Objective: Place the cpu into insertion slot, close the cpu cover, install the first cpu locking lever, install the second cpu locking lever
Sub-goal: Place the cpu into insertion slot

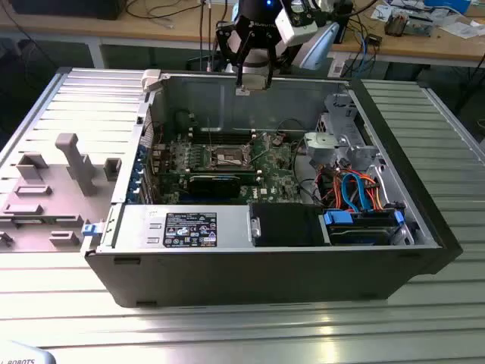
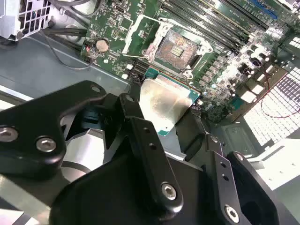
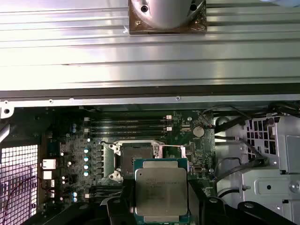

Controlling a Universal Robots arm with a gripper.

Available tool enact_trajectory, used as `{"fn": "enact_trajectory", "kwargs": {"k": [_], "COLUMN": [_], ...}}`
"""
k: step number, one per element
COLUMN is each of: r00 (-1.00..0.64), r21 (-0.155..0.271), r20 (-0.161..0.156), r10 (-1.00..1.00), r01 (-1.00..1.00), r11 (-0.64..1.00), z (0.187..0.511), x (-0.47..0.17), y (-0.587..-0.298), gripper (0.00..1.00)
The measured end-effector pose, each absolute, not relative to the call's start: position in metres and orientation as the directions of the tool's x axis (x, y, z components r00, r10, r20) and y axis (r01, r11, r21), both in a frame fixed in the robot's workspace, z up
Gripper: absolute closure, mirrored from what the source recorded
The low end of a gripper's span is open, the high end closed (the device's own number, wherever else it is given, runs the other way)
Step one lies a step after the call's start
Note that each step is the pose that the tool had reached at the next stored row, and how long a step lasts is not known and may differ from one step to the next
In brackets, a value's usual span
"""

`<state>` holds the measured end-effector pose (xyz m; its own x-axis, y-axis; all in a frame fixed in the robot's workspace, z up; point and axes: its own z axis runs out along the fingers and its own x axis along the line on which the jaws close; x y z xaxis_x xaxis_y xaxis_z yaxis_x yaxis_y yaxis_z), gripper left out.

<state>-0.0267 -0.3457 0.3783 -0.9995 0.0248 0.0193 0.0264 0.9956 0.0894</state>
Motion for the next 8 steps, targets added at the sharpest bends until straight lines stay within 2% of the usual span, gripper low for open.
{"fn": "enact_trajectory", "kwargs": {"k": [8], "r00": [-1.000], "r21": [0.089], "r20": [0.019], "r10": [0.025], "r01": [0.026], "r11": [0.996], "z": [0.3778], "x": [-0.0278], "y": [-0.3457], "gripper": [0.46]}}
